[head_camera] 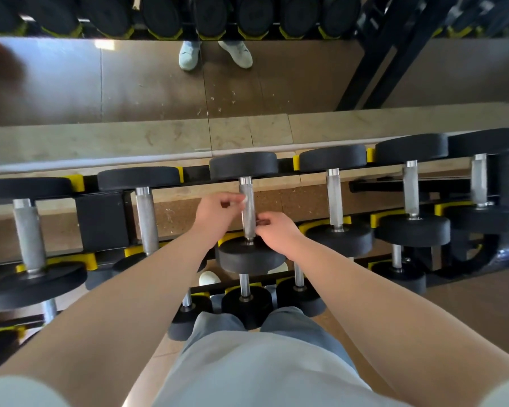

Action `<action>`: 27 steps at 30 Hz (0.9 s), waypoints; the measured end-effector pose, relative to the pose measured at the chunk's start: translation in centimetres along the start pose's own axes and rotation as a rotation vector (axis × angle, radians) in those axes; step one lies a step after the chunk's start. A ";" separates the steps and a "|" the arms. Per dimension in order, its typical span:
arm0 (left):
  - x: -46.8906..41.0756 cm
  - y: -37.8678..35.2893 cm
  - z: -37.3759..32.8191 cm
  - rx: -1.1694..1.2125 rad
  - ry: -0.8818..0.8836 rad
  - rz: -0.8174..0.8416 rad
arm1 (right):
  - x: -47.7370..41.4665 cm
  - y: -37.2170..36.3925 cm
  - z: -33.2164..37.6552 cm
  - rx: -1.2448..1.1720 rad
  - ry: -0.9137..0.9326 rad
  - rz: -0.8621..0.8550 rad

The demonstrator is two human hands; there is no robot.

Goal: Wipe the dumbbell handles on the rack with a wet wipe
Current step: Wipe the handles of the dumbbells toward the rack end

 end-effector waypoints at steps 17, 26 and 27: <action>1.5 -3.1 0.2 -0.594 -0.589 0.311 | 0.4 0.0 -0.6 -0.031 -0.016 -0.053; -0.6 -1.7 -2.5 -0.403 -0.437 0.050 | 0.1 0.0 -1.7 -0.162 -0.039 -0.103; -0.1 -2.2 -1.8 -0.471 -0.454 0.122 | 0.2 0.0 -1.6 -0.163 -0.039 -0.102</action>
Point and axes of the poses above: each hand's wrist, its own x-axis away from the middle knuckle, its own y-axis out of the back of the hand, z = x × y, the point moved 7 cm from there along -x, towards the middle knuckle, and after that the axes turned 5 degrees about -x, right-handed, at the moved point
